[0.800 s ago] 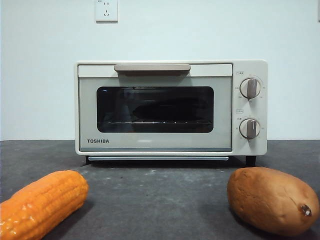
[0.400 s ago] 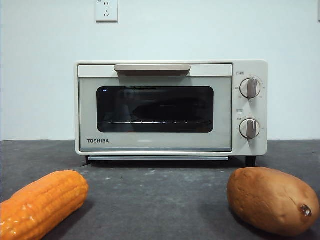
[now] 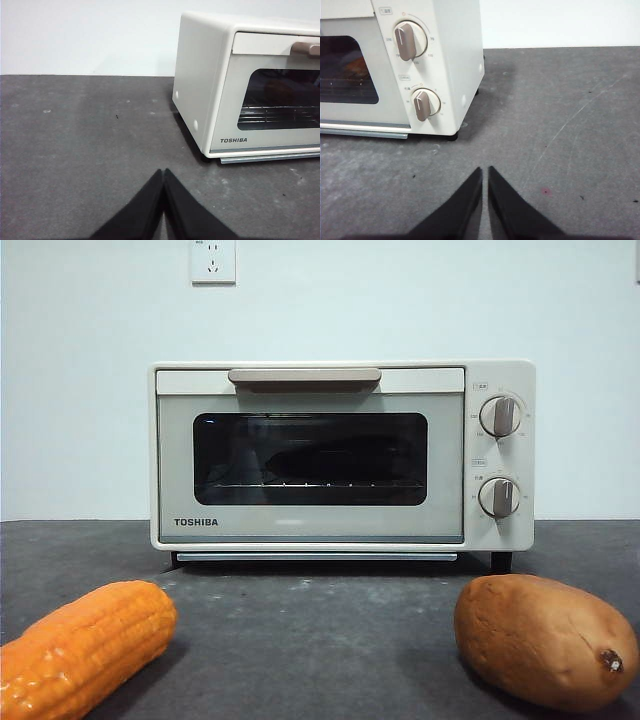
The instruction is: Take the eggplant from the table,put the eggplant in the oven
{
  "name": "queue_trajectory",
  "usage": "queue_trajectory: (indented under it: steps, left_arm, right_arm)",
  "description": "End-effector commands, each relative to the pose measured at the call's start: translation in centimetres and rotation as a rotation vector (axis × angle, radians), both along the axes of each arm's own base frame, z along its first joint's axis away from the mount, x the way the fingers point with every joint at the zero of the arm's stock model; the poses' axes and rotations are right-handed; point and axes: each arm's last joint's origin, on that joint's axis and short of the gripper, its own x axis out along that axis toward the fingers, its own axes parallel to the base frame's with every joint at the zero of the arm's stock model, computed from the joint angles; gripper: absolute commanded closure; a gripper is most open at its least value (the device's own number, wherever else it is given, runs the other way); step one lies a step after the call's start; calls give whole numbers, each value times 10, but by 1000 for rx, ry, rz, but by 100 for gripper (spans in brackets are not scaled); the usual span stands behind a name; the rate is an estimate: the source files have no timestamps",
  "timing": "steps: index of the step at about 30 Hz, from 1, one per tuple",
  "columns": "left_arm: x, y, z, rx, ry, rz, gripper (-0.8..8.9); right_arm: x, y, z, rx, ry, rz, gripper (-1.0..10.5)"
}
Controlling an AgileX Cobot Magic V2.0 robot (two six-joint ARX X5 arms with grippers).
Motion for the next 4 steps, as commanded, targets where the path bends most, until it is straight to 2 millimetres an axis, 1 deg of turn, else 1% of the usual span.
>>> queue_trajectory:
  steps: [1, 4]
  left_arm:
    - [2, 0, -8, 8, 16, 2, 807]
    - [2, 0, -8, 8, 16, 2, 807]
  right_arm:
    - [0, 0, -2, 11, 2, -1, 943]
    - [0, 0, -2, 11, 2, -1, 943]
